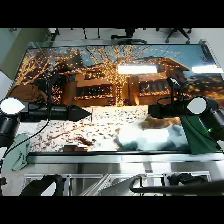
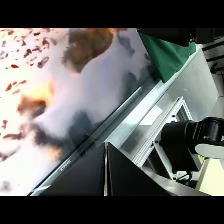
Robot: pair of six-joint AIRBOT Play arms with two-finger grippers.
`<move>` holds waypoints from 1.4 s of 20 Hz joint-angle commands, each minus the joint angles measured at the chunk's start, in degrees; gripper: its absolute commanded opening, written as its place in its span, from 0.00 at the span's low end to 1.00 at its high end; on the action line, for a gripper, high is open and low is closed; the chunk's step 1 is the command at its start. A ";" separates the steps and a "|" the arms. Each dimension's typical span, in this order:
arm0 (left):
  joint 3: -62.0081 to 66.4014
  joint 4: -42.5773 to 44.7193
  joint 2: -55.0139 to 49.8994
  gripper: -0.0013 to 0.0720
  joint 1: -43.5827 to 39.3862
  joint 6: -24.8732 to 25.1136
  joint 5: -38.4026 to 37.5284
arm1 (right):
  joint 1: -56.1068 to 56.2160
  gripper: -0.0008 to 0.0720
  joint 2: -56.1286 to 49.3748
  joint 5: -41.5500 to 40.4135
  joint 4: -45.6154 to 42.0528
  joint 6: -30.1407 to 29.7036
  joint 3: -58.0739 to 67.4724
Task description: Fold the shirts.
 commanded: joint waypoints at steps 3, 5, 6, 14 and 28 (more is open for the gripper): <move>-0.04 -0.02 0.04 0.04 0.04 0.07 -0.07 | 0.04 0.04 -0.02 0.00 0.04 0.02 -0.02; 0.00 0.04 0.04 0.04 0.11 0.04 -0.15 | 0.04 0.04 -0.02 0.00 0.04 0.02 -0.02; 0.22 0.11 0.04 0.04 0.55 0.07 -0.15 | 0.04 0.04 -0.02 0.00 0.04 0.02 -0.02; 15.15 27.67 0.00 0.98 17.07 -5.33 6.19 | 0.04 0.04 -0.02 0.00 0.04 0.02 -0.02; 28.00 44.72 -41.94 0.98 30.34 -4.83 26.56 | 0.04 0.04 -0.44 -3.04 0.02 0.00 -0.02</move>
